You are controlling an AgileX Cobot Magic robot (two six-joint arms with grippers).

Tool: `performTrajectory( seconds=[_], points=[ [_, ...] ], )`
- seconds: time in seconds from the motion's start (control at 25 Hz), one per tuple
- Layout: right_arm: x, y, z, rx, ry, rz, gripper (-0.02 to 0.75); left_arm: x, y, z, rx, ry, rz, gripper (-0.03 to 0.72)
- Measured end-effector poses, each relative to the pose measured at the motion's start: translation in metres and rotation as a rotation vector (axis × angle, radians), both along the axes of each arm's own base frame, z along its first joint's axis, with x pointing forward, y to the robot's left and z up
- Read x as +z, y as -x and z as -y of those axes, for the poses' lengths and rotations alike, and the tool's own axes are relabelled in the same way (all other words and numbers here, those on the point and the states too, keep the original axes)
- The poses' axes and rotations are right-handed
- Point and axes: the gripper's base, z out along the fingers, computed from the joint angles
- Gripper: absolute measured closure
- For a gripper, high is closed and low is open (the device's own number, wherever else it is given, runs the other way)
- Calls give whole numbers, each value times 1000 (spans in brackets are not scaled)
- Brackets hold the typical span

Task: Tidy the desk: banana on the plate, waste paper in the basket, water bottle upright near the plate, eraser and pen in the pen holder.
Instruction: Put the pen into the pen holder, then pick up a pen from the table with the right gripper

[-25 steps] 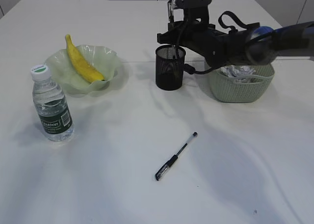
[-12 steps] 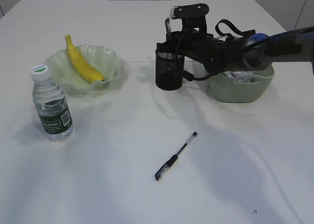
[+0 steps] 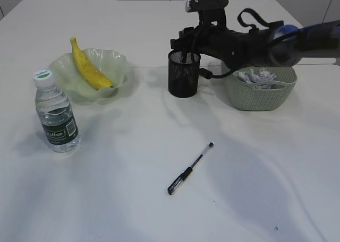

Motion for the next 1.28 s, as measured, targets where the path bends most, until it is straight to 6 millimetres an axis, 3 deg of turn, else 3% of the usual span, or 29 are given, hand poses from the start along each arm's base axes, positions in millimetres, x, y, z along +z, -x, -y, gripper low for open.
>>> performTrajectory(
  seconds=[0.16,0.56,0.96,1.12,1.28],
  points=[
    [32,11,3,2,21,-69,455,0,0,-1,-4,-15,-3,160],
    [75,55,13,10,72,-455,455,-1,2,-2,-12,-33,-17,160],
    [65,100,22,50,199,-948,455,-1,2,-3,-18,-47,-27,160],
    [62,111,25,114,284,-1056,455,-1,2,-3,-20,-48,-27,160],
    [61,115,20,218,371,-1043,455,-1,2,-3,-20,-48,-27,160]
  ],
)
